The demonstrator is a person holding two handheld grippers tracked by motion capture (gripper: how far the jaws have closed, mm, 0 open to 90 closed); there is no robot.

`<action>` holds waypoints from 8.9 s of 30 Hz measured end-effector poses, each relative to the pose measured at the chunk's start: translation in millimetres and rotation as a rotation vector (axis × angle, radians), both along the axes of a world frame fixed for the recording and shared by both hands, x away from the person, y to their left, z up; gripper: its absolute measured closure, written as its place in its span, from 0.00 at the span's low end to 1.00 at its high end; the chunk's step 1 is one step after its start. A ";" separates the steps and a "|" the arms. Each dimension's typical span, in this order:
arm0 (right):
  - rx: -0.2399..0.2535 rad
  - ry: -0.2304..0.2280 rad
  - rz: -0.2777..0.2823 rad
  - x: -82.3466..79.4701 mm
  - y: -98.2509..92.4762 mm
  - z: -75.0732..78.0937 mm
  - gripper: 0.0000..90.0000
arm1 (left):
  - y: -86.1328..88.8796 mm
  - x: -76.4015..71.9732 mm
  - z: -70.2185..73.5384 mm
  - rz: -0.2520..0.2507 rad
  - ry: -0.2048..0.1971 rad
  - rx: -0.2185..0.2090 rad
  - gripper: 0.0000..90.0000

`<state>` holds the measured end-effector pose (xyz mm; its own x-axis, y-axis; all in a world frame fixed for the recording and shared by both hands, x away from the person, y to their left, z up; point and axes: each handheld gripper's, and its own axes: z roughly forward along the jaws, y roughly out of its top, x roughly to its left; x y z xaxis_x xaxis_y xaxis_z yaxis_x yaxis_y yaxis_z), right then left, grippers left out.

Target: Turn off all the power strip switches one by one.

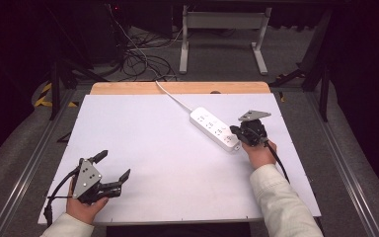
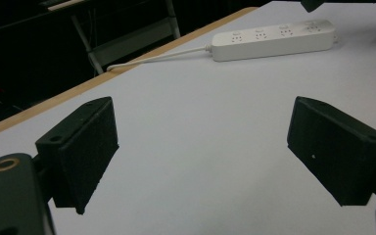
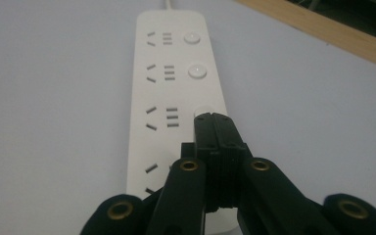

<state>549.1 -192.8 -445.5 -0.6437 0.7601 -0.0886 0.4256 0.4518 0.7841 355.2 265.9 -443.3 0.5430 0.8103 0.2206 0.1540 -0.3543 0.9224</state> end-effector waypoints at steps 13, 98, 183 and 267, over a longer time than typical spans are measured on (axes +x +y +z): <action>-0.024 0.047 0.026 14.4 8.1 17.4 1.00 | -0.3 -0.5 0.0 -0.002 0.001 0.000 0.14; 0.049 0.094 -0.033 36.1 24.2 -17.5 1.00 | 0.0 -4.1 0.9 -0.011 -0.005 -0.001 0.14; 0.013 0.050 -0.029 59.6 56.2 -17.9 1.00 | -0.3 -3.4 0.5 -0.015 0.000 -0.008 0.13; -0.078 -0.032 -0.007 82.0 89.5 -16.1 1.00 | -0.1 1.6 0.0 -0.026 0.009 -0.015 0.14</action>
